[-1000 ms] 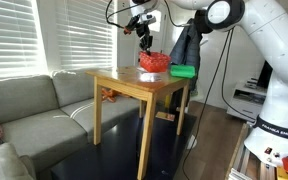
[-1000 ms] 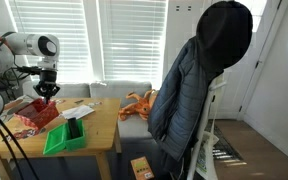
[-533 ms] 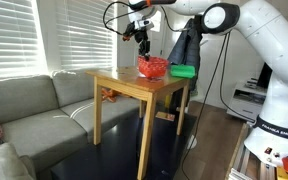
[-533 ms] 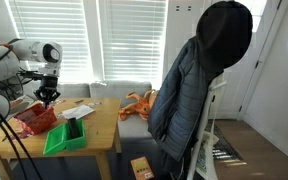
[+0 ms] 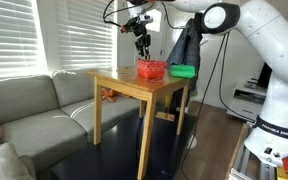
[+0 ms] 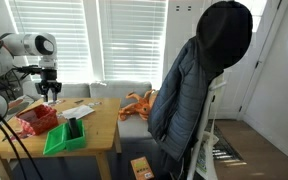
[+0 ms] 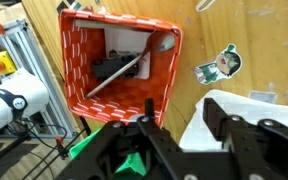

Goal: Move the red basket to the left

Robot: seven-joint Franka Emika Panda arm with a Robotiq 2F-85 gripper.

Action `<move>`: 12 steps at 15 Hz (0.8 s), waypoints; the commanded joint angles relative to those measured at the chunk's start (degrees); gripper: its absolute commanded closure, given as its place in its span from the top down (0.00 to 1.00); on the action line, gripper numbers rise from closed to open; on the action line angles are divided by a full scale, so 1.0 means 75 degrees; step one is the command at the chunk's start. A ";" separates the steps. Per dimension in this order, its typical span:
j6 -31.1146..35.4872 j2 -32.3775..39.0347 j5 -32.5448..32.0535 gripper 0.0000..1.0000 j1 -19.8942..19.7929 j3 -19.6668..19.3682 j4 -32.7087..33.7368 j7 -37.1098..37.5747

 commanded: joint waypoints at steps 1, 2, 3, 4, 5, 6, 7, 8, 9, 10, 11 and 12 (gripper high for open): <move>-0.0213 -0.0370 -0.0603 0.86 0.0286 0.0038 0.0217 -0.1310; -0.0207 -0.0506 -0.0654 0.92 0.0353 0.0075 0.0197 -0.1654; -0.0212 -0.0663 -0.0673 0.98 0.0420 0.0109 0.0158 -0.1998; -0.0223 -0.0827 -0.0674 1.00 0.0489 0.0132 0.0118 -0.2337; -0.0218 -0.1002 -0.0673 1.00 0.0560 0.0151 0.0061 -0.2672; -0.0240 -0.1178 -0.0670 1.00 0.0621 0.0170 0.0018 -0.3033; -0.0243 -0.1354 -0.0667 1.00 0.0674 0.0193 -0.0023 -0.3384; -0.0268 -0.1530 -0.0660 1.00 0.0705 0.0216 -0.0050 -0.3758; -0.0265 -0.1727 -0.0647 1.00 0.0718 0.0229 -0.0115 -0.4143; -0.0278 -0.1927 -0.0632 1.00 0.0712 0.0247 -0.0161 -0.4545; -0.0275 -0.2133 -0.0658 1.00 0.0696 0.0245 -0.0226 -0.4990; -0.0293 -0.2315 -0.0681 1.00 0.0668 0.0242 -0.0264 -0.5444</move>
